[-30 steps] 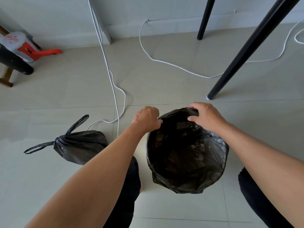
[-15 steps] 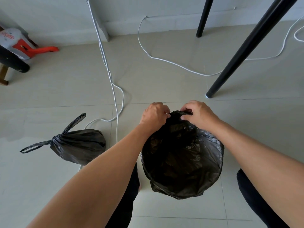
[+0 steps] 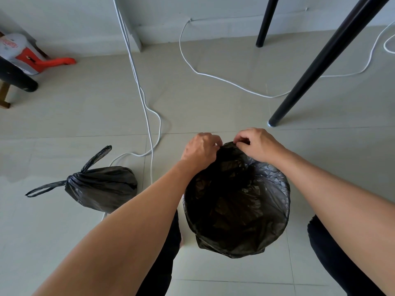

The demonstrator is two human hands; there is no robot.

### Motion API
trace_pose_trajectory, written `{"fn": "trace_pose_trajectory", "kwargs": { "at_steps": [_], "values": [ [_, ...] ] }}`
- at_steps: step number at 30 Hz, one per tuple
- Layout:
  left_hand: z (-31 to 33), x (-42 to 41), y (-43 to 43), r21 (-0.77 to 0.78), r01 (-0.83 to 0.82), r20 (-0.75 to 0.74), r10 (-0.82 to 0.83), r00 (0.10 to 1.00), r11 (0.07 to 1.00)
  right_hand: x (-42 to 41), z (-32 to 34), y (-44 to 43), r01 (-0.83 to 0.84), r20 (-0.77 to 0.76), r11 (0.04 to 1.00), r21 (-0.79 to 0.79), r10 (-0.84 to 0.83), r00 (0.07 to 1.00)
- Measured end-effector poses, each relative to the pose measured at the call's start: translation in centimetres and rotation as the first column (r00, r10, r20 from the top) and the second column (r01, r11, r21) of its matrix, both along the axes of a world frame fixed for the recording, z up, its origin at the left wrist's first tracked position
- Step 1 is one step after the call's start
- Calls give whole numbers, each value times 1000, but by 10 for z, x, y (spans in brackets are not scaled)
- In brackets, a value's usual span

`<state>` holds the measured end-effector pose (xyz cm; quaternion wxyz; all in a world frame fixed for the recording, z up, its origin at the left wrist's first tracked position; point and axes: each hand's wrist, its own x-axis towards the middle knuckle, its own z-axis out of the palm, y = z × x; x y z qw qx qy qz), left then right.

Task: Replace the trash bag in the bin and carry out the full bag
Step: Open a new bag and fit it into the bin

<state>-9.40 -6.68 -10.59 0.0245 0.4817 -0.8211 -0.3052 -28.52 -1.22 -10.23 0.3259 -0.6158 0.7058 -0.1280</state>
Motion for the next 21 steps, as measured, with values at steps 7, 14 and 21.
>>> {"fn": "trace_pose_trajectory", "kwargs": {
  "at_steps": [7,14,21],
  "values": [
    [-6,3,3,-56,152,135,-143,981,987,1,-5,5,-63,-121,995,79,72,990],
    [-3,-1,5,-22,102,170,-97,981,995,-1,-5,6,-27,-131,994,104,41,991],
    [4,5,1,47,42,248,-53,967,998,-7,-6,11,39,-21,993,112,-37,999]
  ]
}}
